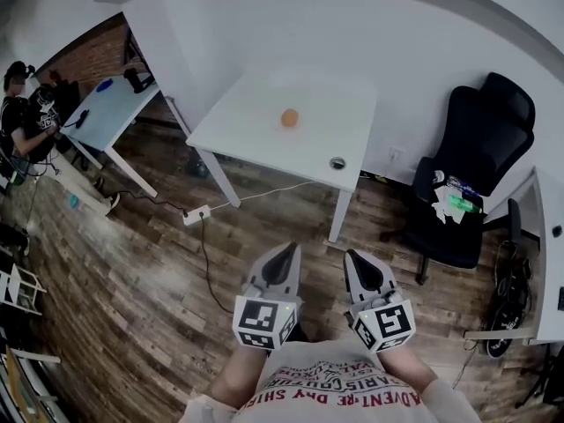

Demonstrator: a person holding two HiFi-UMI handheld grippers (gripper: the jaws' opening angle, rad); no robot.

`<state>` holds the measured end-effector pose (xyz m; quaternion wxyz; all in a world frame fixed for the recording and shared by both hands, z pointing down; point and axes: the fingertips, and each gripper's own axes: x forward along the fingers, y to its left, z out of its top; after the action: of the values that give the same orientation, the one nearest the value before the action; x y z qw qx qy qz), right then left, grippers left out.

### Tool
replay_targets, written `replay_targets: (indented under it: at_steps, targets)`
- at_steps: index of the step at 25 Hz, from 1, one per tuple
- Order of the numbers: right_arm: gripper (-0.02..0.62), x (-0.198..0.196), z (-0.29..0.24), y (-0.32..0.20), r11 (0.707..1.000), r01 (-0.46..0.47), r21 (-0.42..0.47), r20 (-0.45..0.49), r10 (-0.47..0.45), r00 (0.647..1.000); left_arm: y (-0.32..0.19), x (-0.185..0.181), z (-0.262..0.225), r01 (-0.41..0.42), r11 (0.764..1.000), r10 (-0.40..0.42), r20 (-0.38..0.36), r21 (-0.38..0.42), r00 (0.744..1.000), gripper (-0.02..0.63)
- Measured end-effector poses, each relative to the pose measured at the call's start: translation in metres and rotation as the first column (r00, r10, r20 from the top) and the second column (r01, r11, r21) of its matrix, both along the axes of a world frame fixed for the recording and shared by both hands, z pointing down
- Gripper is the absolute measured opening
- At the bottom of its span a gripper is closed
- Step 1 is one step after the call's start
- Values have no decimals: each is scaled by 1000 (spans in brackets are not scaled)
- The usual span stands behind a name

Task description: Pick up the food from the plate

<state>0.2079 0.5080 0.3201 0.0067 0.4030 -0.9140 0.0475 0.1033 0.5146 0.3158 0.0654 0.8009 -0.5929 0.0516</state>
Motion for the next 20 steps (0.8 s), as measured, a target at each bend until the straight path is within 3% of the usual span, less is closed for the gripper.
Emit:
replay_targets:
  at_steps: [13,20]
  targets:
    - [9,-95,0,-94,1000,1,-16,-28,-1,1000,-94,-109,0,41,999,-42,-57,-20,997,8]
    - [9,-151,-8,-153,998,-54,-17,-48,53,997,-153,-168,-1,-21,999,19,-64,-29,998,8]
